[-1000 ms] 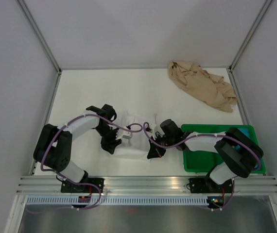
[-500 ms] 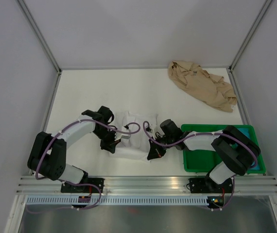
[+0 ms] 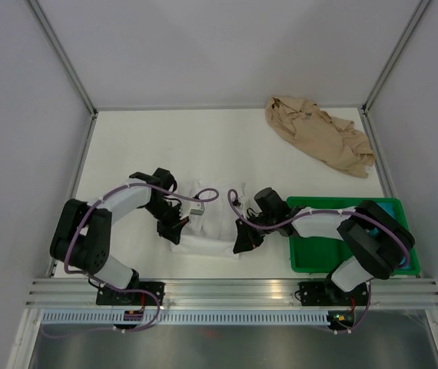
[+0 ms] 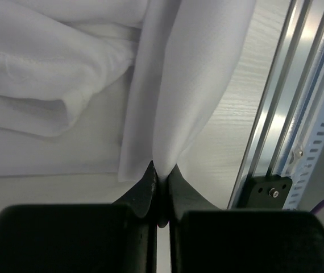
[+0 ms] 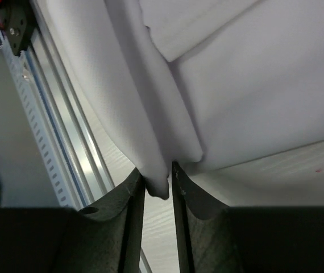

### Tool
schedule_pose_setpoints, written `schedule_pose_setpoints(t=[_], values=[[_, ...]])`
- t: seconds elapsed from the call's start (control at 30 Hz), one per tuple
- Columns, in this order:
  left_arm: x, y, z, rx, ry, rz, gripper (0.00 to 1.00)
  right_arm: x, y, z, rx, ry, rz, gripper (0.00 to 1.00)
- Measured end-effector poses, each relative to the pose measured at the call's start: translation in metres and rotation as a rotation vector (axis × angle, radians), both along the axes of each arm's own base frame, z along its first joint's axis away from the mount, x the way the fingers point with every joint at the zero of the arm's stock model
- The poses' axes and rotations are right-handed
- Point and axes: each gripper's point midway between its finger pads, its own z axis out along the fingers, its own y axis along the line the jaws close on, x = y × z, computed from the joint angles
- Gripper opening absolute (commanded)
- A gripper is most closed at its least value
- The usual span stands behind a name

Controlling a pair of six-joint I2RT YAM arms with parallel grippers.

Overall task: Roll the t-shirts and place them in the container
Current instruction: Roll the tshirt

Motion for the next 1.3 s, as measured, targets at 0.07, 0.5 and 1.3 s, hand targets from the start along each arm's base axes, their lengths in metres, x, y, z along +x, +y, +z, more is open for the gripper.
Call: schedule_pose_setpoints(t=[0.07, 0.5, 1.3], values=[[0.009, 0.000, -0.009, 0.021, 0.035, 0.033, 0.05, 0.007, -0.005, -0.008, -0.028, 0.014, -0.029, 0.33], [0.019, -0.003, -0.018, 0.035, 0.062, 0.088, 0.05, 0.049, -0.030, 0.035, -0.039, -0.214, -0.213, 0.57], [0.039, 0.006, -0.013, 0.002, 0.040, 0.218, 0.17, 0.048, -0.005, 0.005, 0.040, -0.176, -0.309, 0.00]])
